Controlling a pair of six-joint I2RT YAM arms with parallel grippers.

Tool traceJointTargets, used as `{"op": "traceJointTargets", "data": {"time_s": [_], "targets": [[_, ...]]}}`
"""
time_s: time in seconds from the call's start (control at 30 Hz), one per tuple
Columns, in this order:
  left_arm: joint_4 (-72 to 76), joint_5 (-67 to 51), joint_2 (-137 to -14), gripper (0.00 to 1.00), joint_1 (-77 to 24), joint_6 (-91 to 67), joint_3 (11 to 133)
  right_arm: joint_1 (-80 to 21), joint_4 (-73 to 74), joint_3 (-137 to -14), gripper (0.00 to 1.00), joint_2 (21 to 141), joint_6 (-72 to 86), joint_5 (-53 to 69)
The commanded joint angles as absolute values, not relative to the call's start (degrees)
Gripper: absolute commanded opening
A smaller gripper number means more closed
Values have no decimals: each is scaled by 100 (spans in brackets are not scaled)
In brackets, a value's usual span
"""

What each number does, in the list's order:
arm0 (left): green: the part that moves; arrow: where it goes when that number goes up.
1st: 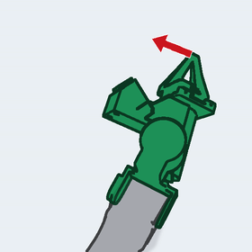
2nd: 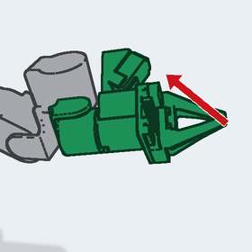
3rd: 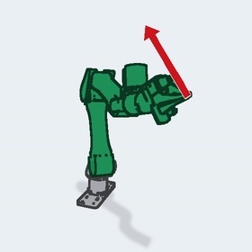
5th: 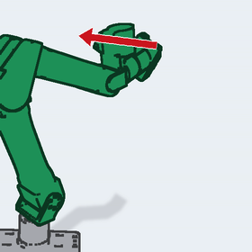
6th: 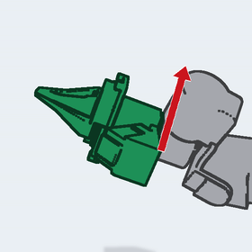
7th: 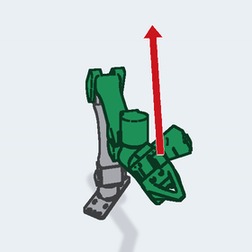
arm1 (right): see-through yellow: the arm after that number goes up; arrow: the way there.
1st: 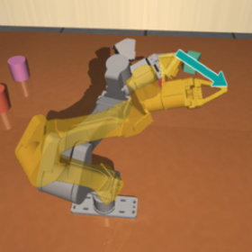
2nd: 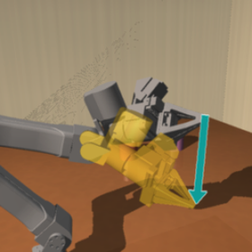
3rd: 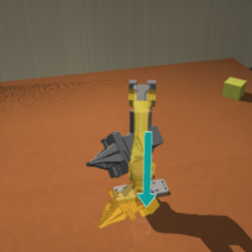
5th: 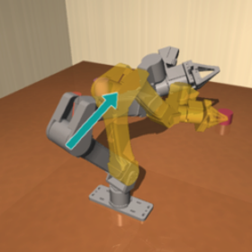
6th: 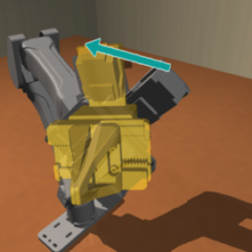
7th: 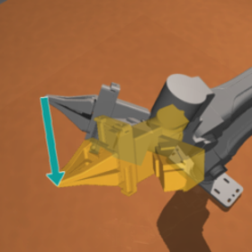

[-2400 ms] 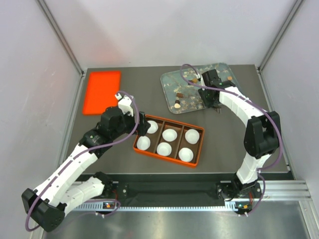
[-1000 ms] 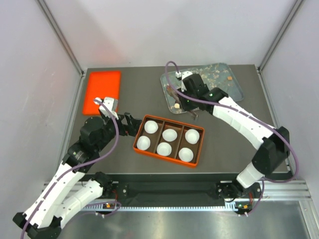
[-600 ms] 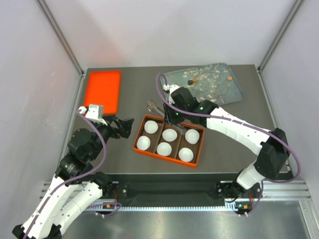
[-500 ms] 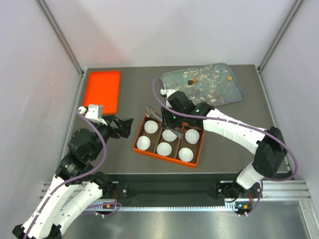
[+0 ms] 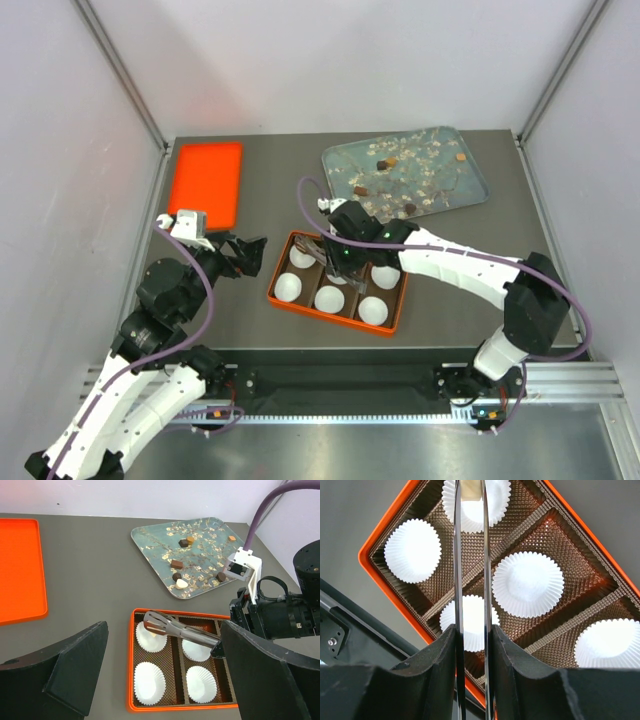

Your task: Pack the chocolate

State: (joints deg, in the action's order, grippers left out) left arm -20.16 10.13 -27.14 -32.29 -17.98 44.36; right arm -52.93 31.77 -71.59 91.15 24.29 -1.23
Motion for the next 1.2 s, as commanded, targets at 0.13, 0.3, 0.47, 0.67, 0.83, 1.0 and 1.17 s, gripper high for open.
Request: {"op": "traceJointTargets", "data": {"time_s": [0.13,0.3,0.47,0.67,0.83,1.0,1.17], "targets": [[-1740,1107,-2707,99,-3199,-1819,4386,-5458,2988,-7207,26,9211,2479,-299],[-1732,1134,-2716,99,-3208,-1819,4386,-5484,3120,-7312,27,9246,2452,-395],[-1732,1143,-2716,99,-3208,-1837,4386,-5502,3199,-7374,30,9264,2426,-501],[-1714,1178,-2751,99,-3208,-1811,4386,-5528,3199,-7435,34,9334,2400,-483],[-1696,1178,-2751,99,-3199,-1811,4386,-5520,3217,-7506,36,9378,2364,-475],[-1688,1178,-2768,99,-3208,-1811,4386,-5528,3226,-7576,38,9396,2338,-483],[-1687,1178,-2742,99,-3208,-1811,4377,-5528,3261,-7708,39,9395,2285,-571]]}}
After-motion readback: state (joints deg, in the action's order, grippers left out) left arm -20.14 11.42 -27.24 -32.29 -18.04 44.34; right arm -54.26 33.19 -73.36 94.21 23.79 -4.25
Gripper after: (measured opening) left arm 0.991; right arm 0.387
